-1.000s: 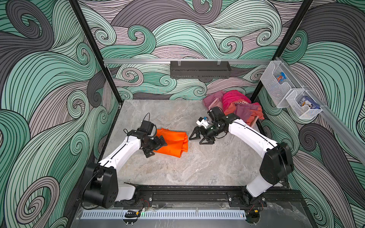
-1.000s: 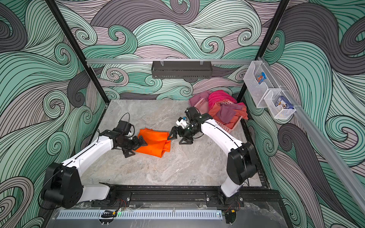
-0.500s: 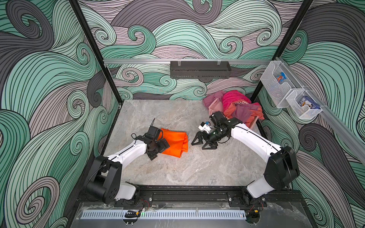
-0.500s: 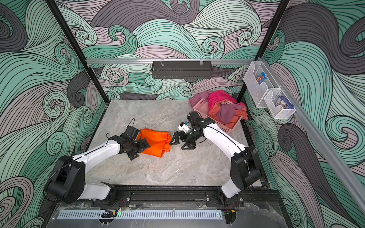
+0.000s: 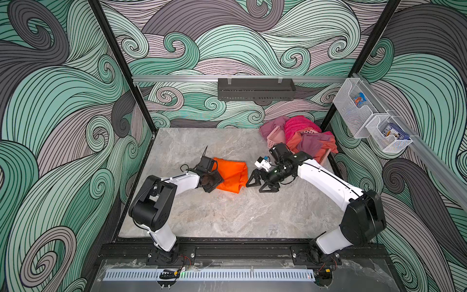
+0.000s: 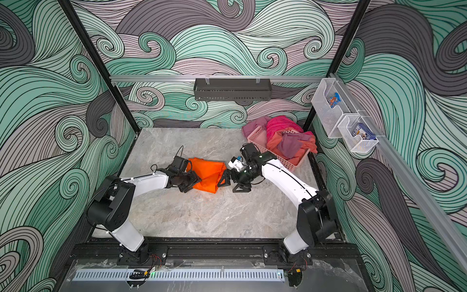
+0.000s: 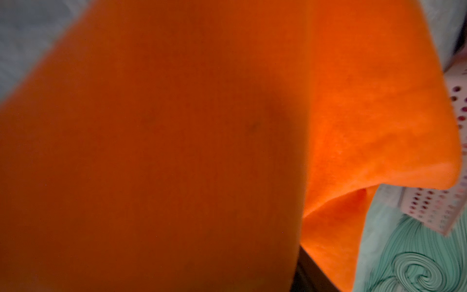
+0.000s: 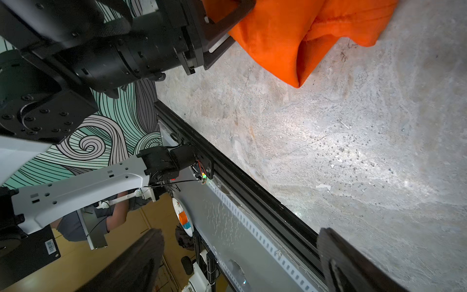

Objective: Fold and stack t-shirts
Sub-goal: Move the T-shirt to the corner of the board.

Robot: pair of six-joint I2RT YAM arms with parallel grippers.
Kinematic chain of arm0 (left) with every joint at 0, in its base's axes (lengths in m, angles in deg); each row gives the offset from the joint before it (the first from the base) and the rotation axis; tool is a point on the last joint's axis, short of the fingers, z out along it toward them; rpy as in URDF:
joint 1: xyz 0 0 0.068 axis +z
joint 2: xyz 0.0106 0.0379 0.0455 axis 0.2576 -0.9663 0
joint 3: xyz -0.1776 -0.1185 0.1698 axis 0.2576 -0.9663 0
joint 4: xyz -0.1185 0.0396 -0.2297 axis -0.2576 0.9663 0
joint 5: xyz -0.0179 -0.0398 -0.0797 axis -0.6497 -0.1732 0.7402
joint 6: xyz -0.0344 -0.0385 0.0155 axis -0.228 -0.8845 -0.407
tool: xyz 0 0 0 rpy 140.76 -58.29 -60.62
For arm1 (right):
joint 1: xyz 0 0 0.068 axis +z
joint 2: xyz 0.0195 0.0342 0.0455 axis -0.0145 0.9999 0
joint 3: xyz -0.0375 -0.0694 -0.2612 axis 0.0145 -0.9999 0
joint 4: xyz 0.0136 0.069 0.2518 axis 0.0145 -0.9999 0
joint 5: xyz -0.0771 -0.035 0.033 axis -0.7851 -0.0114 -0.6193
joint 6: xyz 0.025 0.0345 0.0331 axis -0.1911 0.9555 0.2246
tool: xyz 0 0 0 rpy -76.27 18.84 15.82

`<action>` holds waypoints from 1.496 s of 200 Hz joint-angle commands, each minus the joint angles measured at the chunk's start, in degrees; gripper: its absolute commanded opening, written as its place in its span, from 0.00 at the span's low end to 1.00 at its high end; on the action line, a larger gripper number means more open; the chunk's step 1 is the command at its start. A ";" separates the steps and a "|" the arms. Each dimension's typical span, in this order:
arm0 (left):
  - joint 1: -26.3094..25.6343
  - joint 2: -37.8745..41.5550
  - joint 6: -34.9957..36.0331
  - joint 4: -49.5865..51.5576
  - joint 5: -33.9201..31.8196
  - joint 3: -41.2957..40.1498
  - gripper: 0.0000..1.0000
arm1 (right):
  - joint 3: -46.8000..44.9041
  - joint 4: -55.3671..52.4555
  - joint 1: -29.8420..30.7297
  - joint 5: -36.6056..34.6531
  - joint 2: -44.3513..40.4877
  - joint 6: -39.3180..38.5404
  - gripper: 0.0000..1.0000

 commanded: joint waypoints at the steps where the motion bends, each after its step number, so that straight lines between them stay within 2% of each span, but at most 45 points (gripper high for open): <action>1: -0.38 -4.03 1.98 5.59 0.12 0.70 0.42 | 0.09 -1.13 -0.09 0.12 -1.49 -0.87 0.99; 10: -0.33 -4.55 2.79 7.60 -0.42 2.94 0.28 | 0.25 -1.24 -0.11 -0.20 -1.58 -0.79 0.99; 20: -0.08 -5.49 3.79 10.97 -1.70 6.13 0.00 | 0.45 -1.18 -0.22 -0.40 -1.59 -0.78 0.99; 41: 1.58 -8.42 7.46 16.65 -3.72 14.30 0.00 | 0.74 -1.18 -0.50 -1.04 -2.24 -0.50 0.99; 67: 6.80 -14.70 11.85 20.72 -4.66 26.04 0.00 | -0.40 -1.24 -0.85 -2.18 -4.20 0.29 0.99; 111: 19.79 -29.07 15.00 23.99 0.72 43.71 0.00 | -6.15 -2.01 -1.46 -4.99 -11.21 3.70 0.99; 142: 24.55 -35.69 17.02 26.87 0.98 54.75 0.00 | -9.71 -1.98 -1.82 -6.05 -14.69 6.14 0.99; 238: 33.62 -41.48 15.74 23.66 0.25 63.31 0.01 | -10.13 -2.22 -2.08 -6.59 -14.13 7.86 0.99; 282: 34.80 -46.99 17.93 29.25 0.08 76.72 0.02 | -10.10 -2.29 -2.09 -6.42 -13.54 7.91 0.99; 289: 34.80 -47.54 17.99 28.87 0.40 77.90 0.06 | -10.23 -2.25 -2.03 -6.42 -13.65 7.84 0.99; 299: 34.78 -47.92 18.19 27.44 2.02 78.69 0.18 | -10.28 -2.31 -2.07 -6.42 -13.76 7.92 0.99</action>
